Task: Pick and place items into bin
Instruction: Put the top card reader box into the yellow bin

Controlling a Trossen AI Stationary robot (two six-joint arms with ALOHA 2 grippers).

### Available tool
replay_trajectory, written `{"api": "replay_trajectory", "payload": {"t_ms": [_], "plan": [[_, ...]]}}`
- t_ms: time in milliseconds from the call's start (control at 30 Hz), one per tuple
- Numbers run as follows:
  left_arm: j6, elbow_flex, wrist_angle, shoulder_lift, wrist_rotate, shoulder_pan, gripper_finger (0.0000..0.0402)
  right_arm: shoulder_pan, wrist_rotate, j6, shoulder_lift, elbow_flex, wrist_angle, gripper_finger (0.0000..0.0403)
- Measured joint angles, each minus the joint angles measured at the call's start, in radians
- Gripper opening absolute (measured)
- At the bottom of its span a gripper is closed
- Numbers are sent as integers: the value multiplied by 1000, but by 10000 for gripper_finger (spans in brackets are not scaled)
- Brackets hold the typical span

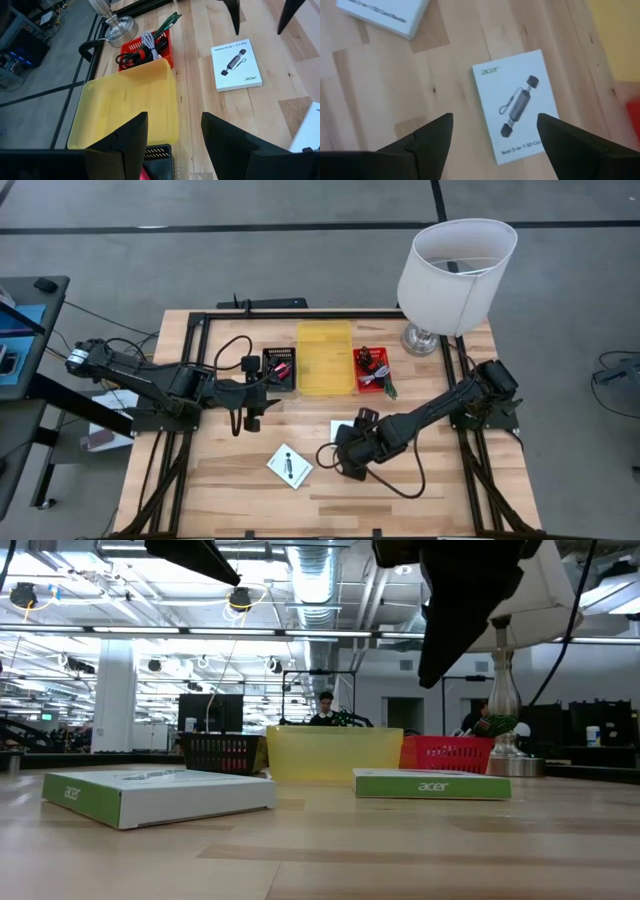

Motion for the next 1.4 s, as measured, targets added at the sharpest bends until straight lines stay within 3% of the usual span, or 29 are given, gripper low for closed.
{"api": "replay_trajectory", "payload": {"t_ms": [533,800,1167,1400], "plan": [[-5,0,0,0,0,0,178,0,1,-51,0,-2,-70,287],[-5,0,0,0,0,0,178,36,20,-71,0,-101,-26,286],[-4,0,-1,0,0,0,178,145,207,56,0,-134,12,286],[-6,0,-1,0,0,0,178,188,351,334,1,-167,-27,286]]}}
